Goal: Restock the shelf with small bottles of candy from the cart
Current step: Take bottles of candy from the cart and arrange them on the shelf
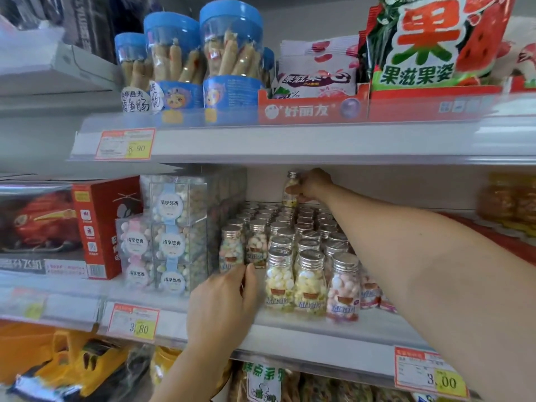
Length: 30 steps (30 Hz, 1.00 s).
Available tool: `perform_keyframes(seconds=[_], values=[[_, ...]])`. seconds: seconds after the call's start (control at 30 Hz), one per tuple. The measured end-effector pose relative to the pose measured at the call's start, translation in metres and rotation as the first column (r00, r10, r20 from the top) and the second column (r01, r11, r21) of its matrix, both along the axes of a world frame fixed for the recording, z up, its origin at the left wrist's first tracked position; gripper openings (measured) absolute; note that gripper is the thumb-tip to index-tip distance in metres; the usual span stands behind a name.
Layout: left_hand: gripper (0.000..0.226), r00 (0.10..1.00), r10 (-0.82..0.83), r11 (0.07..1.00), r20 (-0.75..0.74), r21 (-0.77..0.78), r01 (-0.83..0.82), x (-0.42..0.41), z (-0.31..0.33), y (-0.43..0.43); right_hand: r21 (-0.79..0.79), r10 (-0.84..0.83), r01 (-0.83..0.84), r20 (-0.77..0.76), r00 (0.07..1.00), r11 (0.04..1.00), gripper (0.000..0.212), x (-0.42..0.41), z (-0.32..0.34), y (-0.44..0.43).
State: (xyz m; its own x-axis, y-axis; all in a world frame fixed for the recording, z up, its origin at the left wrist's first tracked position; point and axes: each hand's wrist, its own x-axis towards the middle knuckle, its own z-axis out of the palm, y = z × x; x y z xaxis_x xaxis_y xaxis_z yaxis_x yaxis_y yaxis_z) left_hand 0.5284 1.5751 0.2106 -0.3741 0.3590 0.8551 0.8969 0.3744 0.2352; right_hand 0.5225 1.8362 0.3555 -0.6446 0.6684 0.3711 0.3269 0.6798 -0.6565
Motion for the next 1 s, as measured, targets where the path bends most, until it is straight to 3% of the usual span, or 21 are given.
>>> perform_keyframes(seconds=[0.27,1.0], values=[[0.039,1.0,0.004,1.0,0.029,0.008,-0.005,0.001,0.0,-0.002,-0.072,-0.027,0.028,0.013,1.0,0.997,0.049,-0.008,0.0,0.004],[0.038,1.0,0.006,1.0,0.017,0.008,-0.006,0.002,0.0,-0.003,-0.054,-0.008,0.015,0.115,0.993,0.998,0.053,-0.004,0.003,-0.011]])
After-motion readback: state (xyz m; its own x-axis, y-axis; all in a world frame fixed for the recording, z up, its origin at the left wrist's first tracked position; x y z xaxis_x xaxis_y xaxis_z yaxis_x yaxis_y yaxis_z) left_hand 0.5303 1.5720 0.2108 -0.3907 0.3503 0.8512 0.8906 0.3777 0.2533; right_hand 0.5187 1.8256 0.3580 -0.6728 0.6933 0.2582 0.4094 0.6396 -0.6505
